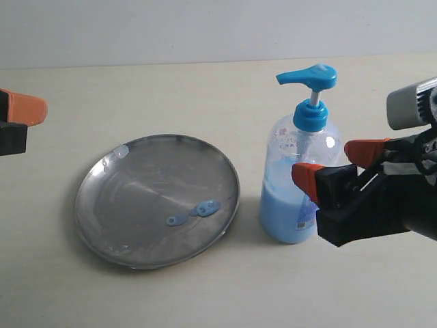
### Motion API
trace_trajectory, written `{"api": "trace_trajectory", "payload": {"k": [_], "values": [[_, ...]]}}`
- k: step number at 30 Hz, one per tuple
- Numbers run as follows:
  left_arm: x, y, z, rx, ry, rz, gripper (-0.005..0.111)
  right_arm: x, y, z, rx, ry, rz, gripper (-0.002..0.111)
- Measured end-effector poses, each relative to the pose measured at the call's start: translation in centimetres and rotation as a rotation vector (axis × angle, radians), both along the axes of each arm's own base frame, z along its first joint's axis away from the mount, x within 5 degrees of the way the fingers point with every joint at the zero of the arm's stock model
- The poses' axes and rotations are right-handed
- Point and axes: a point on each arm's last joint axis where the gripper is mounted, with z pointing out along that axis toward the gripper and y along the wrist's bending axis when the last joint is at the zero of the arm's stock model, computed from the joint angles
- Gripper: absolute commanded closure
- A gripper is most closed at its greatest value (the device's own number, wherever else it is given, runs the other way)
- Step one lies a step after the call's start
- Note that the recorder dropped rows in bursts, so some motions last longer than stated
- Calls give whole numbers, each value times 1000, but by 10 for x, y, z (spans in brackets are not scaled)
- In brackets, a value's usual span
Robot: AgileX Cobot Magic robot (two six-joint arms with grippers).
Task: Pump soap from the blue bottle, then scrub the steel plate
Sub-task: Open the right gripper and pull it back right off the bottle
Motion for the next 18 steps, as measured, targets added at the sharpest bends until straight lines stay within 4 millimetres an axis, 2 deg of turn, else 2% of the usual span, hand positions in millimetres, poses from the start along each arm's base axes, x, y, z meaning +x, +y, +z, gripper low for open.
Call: {"api": "trace_trajectory", "payload": {"k": [4,11,15,18], "values": [[0,0,0,0,6,-1,107,-2,0,1,-2,4,28,71],[0,-2,-2,-15,35,0,107,-4,2,0,1,11,54,87],[0,-2,-4,-17,45,0,107,-9,5,-5,-10,19,134,96],[0,-2,-4,-17,46,0,107,-11,7,-6,-75,-35,207,98]]}}
